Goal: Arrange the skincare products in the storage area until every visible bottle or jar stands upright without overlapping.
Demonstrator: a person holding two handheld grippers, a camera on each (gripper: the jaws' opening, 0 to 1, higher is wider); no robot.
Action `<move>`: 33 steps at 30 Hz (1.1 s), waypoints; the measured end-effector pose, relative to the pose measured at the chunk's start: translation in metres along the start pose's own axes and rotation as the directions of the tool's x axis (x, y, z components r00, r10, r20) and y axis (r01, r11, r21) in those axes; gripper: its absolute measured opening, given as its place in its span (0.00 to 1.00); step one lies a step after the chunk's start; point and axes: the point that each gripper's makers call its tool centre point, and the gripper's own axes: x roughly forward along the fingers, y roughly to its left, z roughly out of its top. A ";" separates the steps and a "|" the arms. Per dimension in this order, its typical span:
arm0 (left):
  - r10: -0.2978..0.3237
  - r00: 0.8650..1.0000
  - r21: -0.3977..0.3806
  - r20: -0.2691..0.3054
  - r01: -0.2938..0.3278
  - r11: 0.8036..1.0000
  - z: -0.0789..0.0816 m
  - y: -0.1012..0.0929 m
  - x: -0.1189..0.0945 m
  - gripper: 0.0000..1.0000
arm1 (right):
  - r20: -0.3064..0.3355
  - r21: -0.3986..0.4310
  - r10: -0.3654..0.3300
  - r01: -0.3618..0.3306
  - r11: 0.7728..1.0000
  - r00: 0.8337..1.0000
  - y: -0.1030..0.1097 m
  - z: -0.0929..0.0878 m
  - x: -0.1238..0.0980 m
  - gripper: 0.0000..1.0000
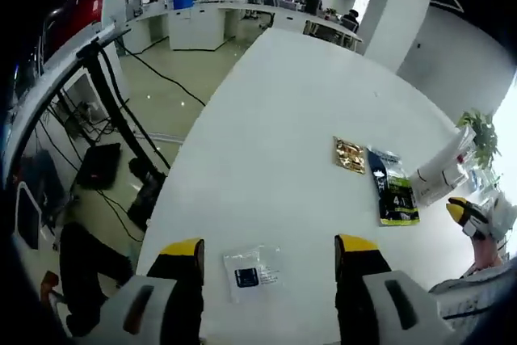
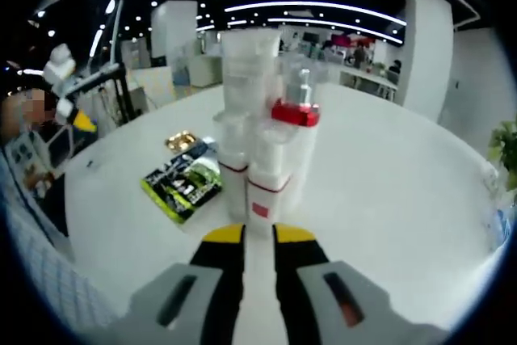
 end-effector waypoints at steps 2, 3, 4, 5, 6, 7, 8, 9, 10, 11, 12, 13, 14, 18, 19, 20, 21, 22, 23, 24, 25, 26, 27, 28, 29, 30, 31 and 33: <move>0.012 1.000 -0.008 -0.016 -0.012 1.000 -0.008 0.004 0.007 0.67 | -0.003 0.001 0.000 0.000 1.000 1.000 0.000 -0.001 0.000 0.12; 0.028 0.999 -0.001 -0.039 -0.028 1.000 -0.015 0.007 0.012 0.67 | -0.005 0.001 0.000 0.000 1.000 1.000 0.000 -0.002 0.000 0.12; 0.044 0.998 0.008 -0.054 -0.044 0.999 -0.020 0.009 0.014 0.67 | -0.007 0.000 -0.001 0.001 1.000 1.000 0.000 -0.003 0.000 0.12; 0.067 0.995 0.023 -0.073 -0.065 0.998 -0.025 0.013 0.016 0.67 | -0.009 0.000 -0.002 0.002 1.000 1.000 0.000 -0.004 -0.001 0.12; 0.079 0.993 0.034 -0.087 -0.076 0.996 -0.029 0.015 0.018 0.66 | -0.009 -0.001 -0.003 0.003 1.000 1.000 0.000 -0.004 -0.001 0.12; 0.080 0.992 0.035 -0.101 -0.076 0.996 -0.034 0.015 0.022 0.66 | -0.010 0.000 -0.004 0.004 1.000 1.000 0.000 -0.004 -0.001 0.12; 0.078 0.990 0.026 -0.118 -0.076 0.997 -0.038 0.016 0.024 0.66 | -0.009 0.002 -0.005 0.005 1.000 1.000 0.000 -0.005 -0.002 0.12; 0.077 0.989 0.018 -0.127 -0.075 0.997 -0.040 0.017 0.026 0.65 | -0.009 0.003 -0.005 0.005 1.000 1.000 -0.001 -0.005 -0.002 0.12; 0.077 0.988 0.004 -0.132 -0.077 0.997 -0.042 0.018 0.028 0.65 | -0.010 0.003 -0.007 0.007 1.000 1.000 -0.001 -0.006 -0.003 0.12; 0.076 0.988 -0.007 -0.137 -0.078 0.997 -0.042 0.019 0.030 0.64 | -0.011 0.003 -0.008 0.008 1.000 1.000 -0.001 -0.007 -0.003 0.12; 0.089 0.987 -0.009 -0.137 -0.091 0.996 -0.043 0.020 0.029 0.63 | -0.013 0.002 -0.009 0.009 1.000 1.000 -0.002 -0.007 -0.003 0.12; 0.099 0.988 0.008 -0.119 -0.099 0.995 -0.039 0.022 0.029 0.60 | -0.015 0.001 -0.010 0.010 1.000 1.000 -0.002 -0.008 -0.003 0.12; 0.108 0.984 0.008 -0.139 -0.108 0.994 -0.041 0.023 0.029 0.58 | -0.016 0.000 -0.010 0.010 1.000 1.000 -0.002 -0.008 -0.003 0.12; 0.197 0.964 0.131 -0.180 -0.175 0.976 -0.046 0.031 0.027 0.50 | -0.016 0.002 -0.010 0.010 1.000 1.000 -0.002 -0.008 -0.002 0.12; 0.190 0.965 0.120 -0.179 -0.171 0.978 -0.046 0.027 0.028 0.49 | -0.015 0.002 -0.010 0.010 1.000 1.000 -0.002 -0.008 -0.002 0.12; 0.178 0.967 0.094 -0.182 -0.163 0.982 -0.045 0.025 0.028 0.50 | -0.014 0.003 -0.011 0.011 1.000 1.000 -0.001 -0.008 -0.002 0.12; 0.181 0.966 0.090 -0.183 -0.167 0.982 -0.045 0.025 0.028 0.50 | -0.014 0.004 -0.010 0.010 1.000 1.000 -0.001 -0.008 -0.002 0.12; 0.184 0.965 0.095 -0.185 -0.169 0.981 -0.045 0.024 0.028 0.50 | -0.016 0.006 -0.010 0.010 1.000 1.000 -0.001 -0.008 -0.002 0.12; 0.180 0.965 0.092 -0.189 -0.165 0.982 -0.045 0.024 0.028 0.51 | -0.017 0.006 -0.010 0.010 1.000 1.000 -0.001 -0.009 -0.002 0.12; 0.177 0.965 0.094 -0.192 -0.161 0.982 -0.045 0.023 0.028 0.52 | -0.019 0.008 -0.010 0.010 1.000 1.000 -0.001 -0.010 -0.002 0.12; 0.176 0.964 0.101 -0.199 -0.158 0.982 -0.046 0.022 0.028 0.52 | -0.021 0.007 -0.010 0.010 1.000 1.000 -0.001 -0.010 -0.002 0.12; 0.175 0.964 0.111 -0.201 -0.156 0.982 -0.046 0.022 0.028 0.53 | -0.021 0.006 -0.010 0.010 1.000 1.000 -0.001 -0.011 -0.003 0.12; 0.174 0.963 0.114 -0.206 -0.153 0.982 -0.047 0.021 0.027 0.54 | -0.023 0.006 -0.012 0.012 1.000 1.000 -0.001 -0.012 -0.003 0.12; 0.169 0.963 0.106 -0.210 -0.149 0.983 -0.047 0.021 0.027 0.55 | -0.026 0.006 -0.014 0.014 1.000 1.000 -0.002 -0.012 -0.003 0.12; 0.162 0.963 0.098 -0.213 -0.144 0.985 -0.047 0.020 0.027 0.56 | -0.027 0.007 -0.015 0.015 1.000 1.000 -0.002 -0.013 -0.003 0.12; 0.153 0.964 0.085 -0.215 -0.138 0.987 -0.046 0.019 0.027 0.57 | -0.027 0.009 -0.015 0.016 1.000 1.000 -0.002 -0.013 -0.003 0.12; 0.150 0.965 0.084 -0.216 -0.135 0.987 -0.046 0.019 0.027 0.58 | -0.027 0.009 -0.015 0.015 1.000 1.000 -0.002 -0.013 -0.003 0.12; 0.141 0.964 0.080 -0.224 -0.127 0.989 -0.047 0.017 0.027 0.59 | -0.027 0.005 -0.014 0.014 1.000 1.000 -0.001 -0.014 -0.003 0.12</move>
